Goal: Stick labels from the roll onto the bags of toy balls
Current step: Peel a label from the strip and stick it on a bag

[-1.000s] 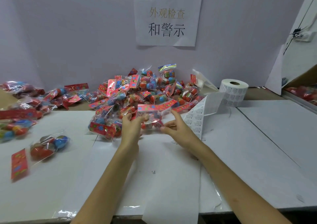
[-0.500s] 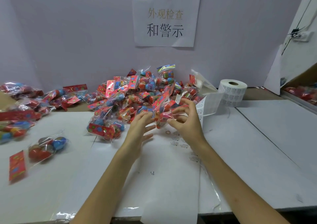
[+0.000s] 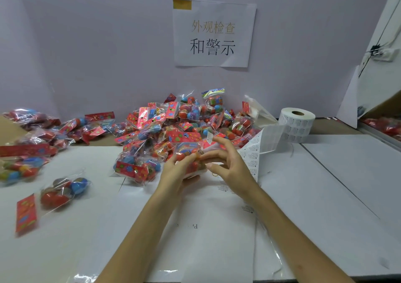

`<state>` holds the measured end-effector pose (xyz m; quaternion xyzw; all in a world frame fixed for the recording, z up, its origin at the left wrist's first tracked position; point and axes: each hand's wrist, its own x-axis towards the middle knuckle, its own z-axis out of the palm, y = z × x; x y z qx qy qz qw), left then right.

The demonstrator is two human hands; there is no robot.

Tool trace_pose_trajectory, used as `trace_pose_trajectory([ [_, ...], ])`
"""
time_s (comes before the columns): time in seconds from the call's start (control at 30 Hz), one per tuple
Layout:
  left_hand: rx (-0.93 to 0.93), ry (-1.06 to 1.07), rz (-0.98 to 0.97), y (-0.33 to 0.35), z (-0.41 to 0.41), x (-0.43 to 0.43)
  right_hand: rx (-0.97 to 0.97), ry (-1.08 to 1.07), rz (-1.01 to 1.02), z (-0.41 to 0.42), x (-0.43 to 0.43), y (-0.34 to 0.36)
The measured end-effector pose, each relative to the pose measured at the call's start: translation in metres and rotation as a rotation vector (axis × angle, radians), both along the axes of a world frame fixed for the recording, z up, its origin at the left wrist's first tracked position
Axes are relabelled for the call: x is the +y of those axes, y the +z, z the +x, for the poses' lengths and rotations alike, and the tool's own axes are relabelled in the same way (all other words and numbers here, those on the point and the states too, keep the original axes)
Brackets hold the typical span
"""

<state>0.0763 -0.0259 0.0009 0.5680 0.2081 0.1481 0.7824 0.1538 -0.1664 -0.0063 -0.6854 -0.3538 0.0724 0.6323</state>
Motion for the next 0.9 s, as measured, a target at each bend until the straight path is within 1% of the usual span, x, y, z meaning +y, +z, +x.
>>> trace_pose_trajectory([
  [0.1, 0.015, 0.092, -0.054, 0.000, 0.002, 0.008, 0.003, -0.044, -0.048, 0.004, -0.002, 0.000],
  [0.2, 0.020, 0.179, -0.114, 0.002, 0.003, 0.012, 0.032, -0.047, -0.030, 0.005, -0.003, 0.002],
  [0.3, 0.014, 0.210, -0.133, 0.001, 0.004, 0.012, 0.025, -0.067, -0.018, 0.004, -0.004, 0.004],
  [0.37, -0.008, 0.215, -0.144, 0.001, 0.004, 0.012, 0.061, -0.069, 0.020, 0.004, -0.005, 0.005],
  [0.4, -0.026, 0.216, -0.157, 0.001, 0.004, 0.012, 0.115, -0.052, 0.051, 0.005, -0.006, 0.006],
  [0.5, -0.077, 0.200, -0.217, 0.003, 0.004, 0.012, 0.367, 0.074, 0.148, 0.005, -0.007, 0.008],
  [0.57, -0.095, 0.186, -0.253, 0.005, 0.004, 0.011, 0.471, 0.161, 0.162, 0.004, -0.006, 0.009],
  [0.63, -0.112, 0.173, -0.265, 0.006, 0.004, 0.011, 0.511, 0.236, 0.157, 0.002, -0.005, 0.009],
  [0.7, -0.124, 0.170, -0.254, 0.007, 0.003, 0.010, 0.508, 0.279, 0.136, 0.000, -0.004, 0.010],
  [0.9, -0.126, 0.178, -0.253, 0.007, 0.002, 0.009, 0.494, 0.295, 0.075, -0.005, -0.003, 0.008],
])
